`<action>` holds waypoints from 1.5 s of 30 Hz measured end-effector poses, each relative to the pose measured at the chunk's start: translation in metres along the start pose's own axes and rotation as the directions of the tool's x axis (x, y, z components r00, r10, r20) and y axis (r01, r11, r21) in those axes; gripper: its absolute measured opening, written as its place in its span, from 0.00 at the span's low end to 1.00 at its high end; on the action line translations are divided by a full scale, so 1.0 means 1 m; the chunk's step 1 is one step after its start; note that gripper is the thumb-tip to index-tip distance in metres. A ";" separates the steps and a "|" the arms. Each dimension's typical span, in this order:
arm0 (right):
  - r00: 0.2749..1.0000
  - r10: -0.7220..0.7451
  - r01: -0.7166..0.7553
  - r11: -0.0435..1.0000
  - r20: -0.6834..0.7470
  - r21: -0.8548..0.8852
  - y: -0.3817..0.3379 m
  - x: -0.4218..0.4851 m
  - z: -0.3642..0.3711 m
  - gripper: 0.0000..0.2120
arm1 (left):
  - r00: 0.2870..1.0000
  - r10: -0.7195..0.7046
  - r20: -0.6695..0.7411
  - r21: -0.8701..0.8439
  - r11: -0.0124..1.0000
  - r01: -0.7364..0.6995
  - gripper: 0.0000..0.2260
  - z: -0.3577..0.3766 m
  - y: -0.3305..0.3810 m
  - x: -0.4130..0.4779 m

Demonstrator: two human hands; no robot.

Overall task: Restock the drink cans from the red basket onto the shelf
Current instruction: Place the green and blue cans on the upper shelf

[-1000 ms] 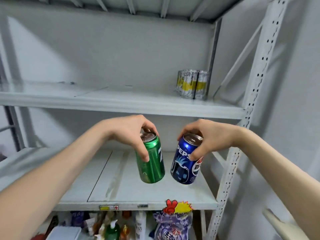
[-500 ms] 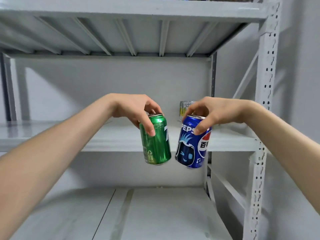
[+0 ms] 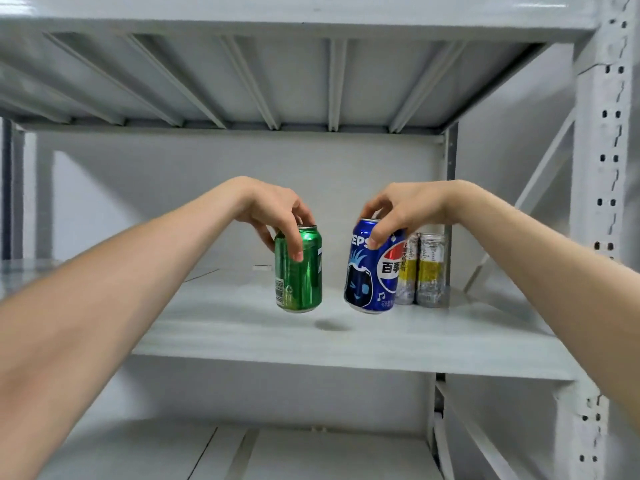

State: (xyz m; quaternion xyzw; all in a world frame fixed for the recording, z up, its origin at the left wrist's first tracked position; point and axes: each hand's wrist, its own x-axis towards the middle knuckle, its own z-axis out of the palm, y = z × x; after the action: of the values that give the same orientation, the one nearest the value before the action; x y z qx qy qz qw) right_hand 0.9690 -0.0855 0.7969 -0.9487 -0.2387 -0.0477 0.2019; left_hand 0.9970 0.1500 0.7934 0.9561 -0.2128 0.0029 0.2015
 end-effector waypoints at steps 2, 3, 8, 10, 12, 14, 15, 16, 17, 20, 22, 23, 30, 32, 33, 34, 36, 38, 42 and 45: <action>1.000 0.001 0.000 1.000 0.016 -0.020 0.011 0.025 -0.003 0.15 | 0.999 -0.044 -0.022 0.004 0.999 0.044 0.24 0.001 -0.007 0.022; 1.000 0.001 0.000 1.000 0.022 -0.027 0.016 0.037 -0.003 0.15 | 0.997 -0.066 -0.029 0.002 0.998 0.066 0.24 0.001 -0.010 0.032; 0.998 0.030 -0.027 0.998 0.049 -0.048 0.035 0.087 0.003 0.18 | 0.990 -0.140 -0.020 0.007 0.990 0.140 0.25 0.002 -0.029 0.077; 0.998 0.043 -0.041 0.999 0.049 -0.034 0.043 0.106 0.008 0.20 | 0.988 -0.157 -0.006 0.031 0.987 0.157 0.25 0.001 -0.036 0.093; 0.996 0.065 -0.064 0.998 0.057 -0.017 0.050 0.123 0.016 0.20 | 0.985 -0.172 0.000 0.041 0.984 0.172 0.25 0.000 -0.044 0.107; 0.994 0.089 -0.088 0.996 0.060 -0.015 0.055 0.138 0.026 0.21 | 0.983 -0.186 0.006 0.040 0.982 0.185 0.24 0.001 -0.052 0.119; 0.993 0.098 -0.097 0.995 0.059 -0.020 0.058 0.145 0.030 0.21 | 0.982 -0.190 0.014 0.044 0.981 0.189 0.24 0.002 -0.055 0.125; 0.993 0.105 -0.104 0.994 0.061 -0.024 0.061 0.151 0.034 0.22 | 0.981 -0.193 0.024 0.051 0.980 0.191 0.25 0.003 -0.058 0.130; 0.991 0.114 -0.112 0.993 0.065 -0.026 0.064 0.157 0.037 0.22 | 0.980 -0.196 0.035 0.057 0.979 0.194 0.25 0.004 -0.061 0.135; 0.988 0.136 -0.134 0.991 0.078 -0.026 0.072 0.170 0.042 0.22 | 0.979 -0.197 0.062 0.062 0.979 0.193 0.25 0.007 -0.067 0.147; 0.987 0.149 -0.148 0.989 0.069 -0.008 0.077 0.175 0.045 0.22 | 0.980 -0.188 0.070 0.046 0.982 0.186 0.25 0.008 -0.070 0.153; 0.986 0.153 -0.154 0.988 0.066 0.004 0.079 0.176 0.046 0.23 | 0.981 -0.183 0.070 0.037 0.983 0.181 0.24 0.009 -0.071 0.155; 0.985 0.163 -0.152 0.972 -0.049 0.177 0.090 0.167 0.062 0.27 | 0.994 -0.110 0.021 -0.114 0.987 0.112 0.26 0.019 -0.088 0.155; 0.978 0.187 -0.154 0.949 -0.096 0.276 0.094 0.161 0.069 0.28 | 0.995 -0.086 -0.055 -0.216 0.974 0.072 0.27 0.028 -0.098 0.150; 0.974 0.201 -0.158 0.933 -0.103 0.324 0.096 0.158 0.073 0.28 | 0.993 -0.081 -0.088 -0.269 0.962 0.055 0.27 0.033 -0.104 0.147; 0.971 0.217 -0.167 0.917 -0.102 0.362 0.099 0.155 0.077 0.28 | 0.991 -0.079 -0.110 -0.323 0.946 0.040 0.28 0.040 -0.111 0.145; 0.964 0.250 -0.189 0.881 -0.088 0.434 0.103 0.149 0.084 0.25 | 0.986 -0.093 -0.136 -0.449 0.893 0.022 0.30 0.055 -0.124 0.142; 0.950 0.300 -0.216 0.826 -0.081 0.521 0.106 0.146 0.090 0.25 | 0.980 -0.122 -0.156 -0.580 0.814 0.009 0.31 0.067 -0.134 0.142; 0.926 0.368 -0.234 0.741 -0.089 0.629 0.102 0.145 0.098 0.30 | 0.966 -0.163 -0.199 -0.688 0.725 -0.020 0.34 0.077 -0.139 0.145; 0.912 0.398 -0.235 0.702 -0.097 0.672 0.098 0.148 0.100 0.27 | 0.964 -0.167 -0.206 -0.693 0.721 -0.023 0.34 0.076 -0.139 0.152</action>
State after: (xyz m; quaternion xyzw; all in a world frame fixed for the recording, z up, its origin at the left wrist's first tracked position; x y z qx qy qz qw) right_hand 1.1451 -0.0597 0.6982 -0.8340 -0.0471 -0.0384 0.5484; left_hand 1.1854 0.1739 0.6844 0.8114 -0.1333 0.0383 0.5679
